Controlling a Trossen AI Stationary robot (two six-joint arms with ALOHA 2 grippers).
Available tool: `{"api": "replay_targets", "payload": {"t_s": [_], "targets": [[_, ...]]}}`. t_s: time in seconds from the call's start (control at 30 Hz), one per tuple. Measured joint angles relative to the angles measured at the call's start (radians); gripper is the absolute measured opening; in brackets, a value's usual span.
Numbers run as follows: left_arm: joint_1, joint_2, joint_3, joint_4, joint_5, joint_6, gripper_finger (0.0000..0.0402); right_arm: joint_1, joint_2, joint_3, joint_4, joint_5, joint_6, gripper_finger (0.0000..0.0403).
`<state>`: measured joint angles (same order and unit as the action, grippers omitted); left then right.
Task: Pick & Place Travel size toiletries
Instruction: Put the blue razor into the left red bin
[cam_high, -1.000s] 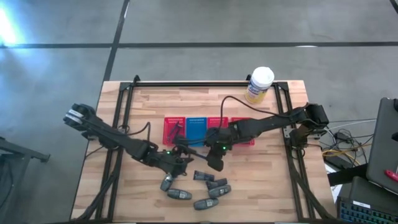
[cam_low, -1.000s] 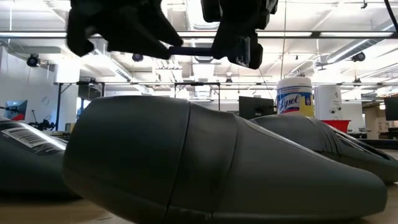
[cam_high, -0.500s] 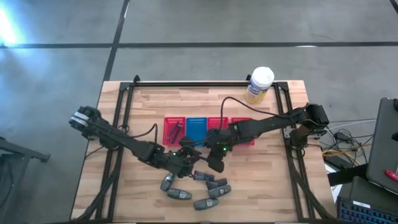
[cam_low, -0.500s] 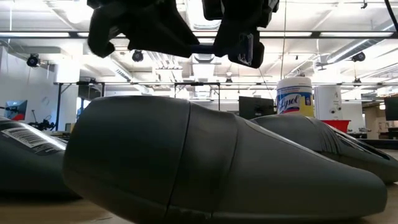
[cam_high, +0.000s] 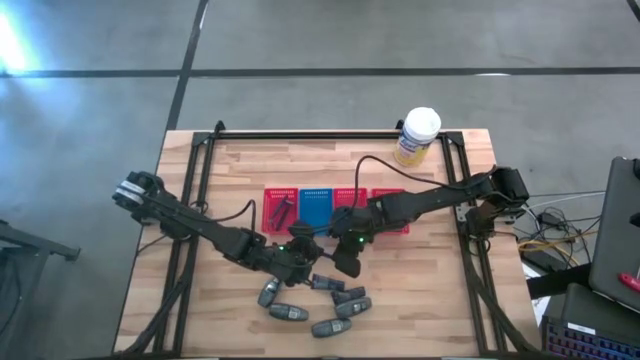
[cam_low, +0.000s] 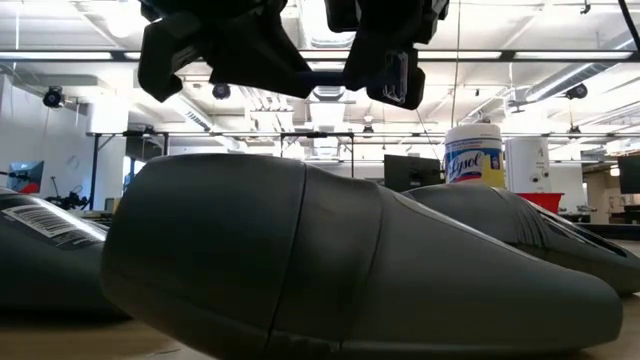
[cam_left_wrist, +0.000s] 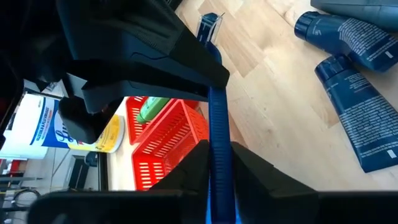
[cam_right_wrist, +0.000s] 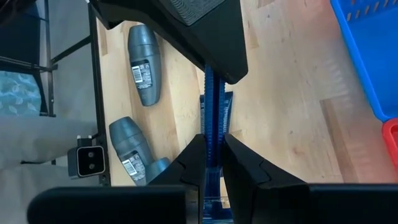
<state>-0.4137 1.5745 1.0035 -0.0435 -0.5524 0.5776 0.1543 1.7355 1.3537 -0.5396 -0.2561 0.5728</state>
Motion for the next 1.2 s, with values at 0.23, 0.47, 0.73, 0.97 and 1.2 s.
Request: {"api": "replay_targets", "payload": {"t_s": [0.23,0.47,0.73,0.97,1.2], "targets": [[0.0,0.0,0.0,-0.004,0.0,-0.003,0.004,0.0,0.0,0.0,0.002,-0.006,0.0,0.0041],[0.0,0.0,-0.002,-0.101,-0.021,-0.02,0.0042,0.0,-0.018,0.0,0.0,-0.023,0.001,0.0103],[0.0,-0.046,-0.012,-0.264,-0.124,-0.263,0.0041,0.001,-0.119,0.0,-0.077,0.129,-0.017,0.0199],[-0.007,-0.15,-0.065,-0.438,-0.252,-0.868,0.0041,-0.003,-0.262,0.0,-0.226,0.559,0.048,0.0254],[-0.004,-0.235,-0.158,-0.559,-0.263,-1.89,0.0041,-0.011,-0.329,-0.021,-0.27,0.695,0.131,0.0275]]}}
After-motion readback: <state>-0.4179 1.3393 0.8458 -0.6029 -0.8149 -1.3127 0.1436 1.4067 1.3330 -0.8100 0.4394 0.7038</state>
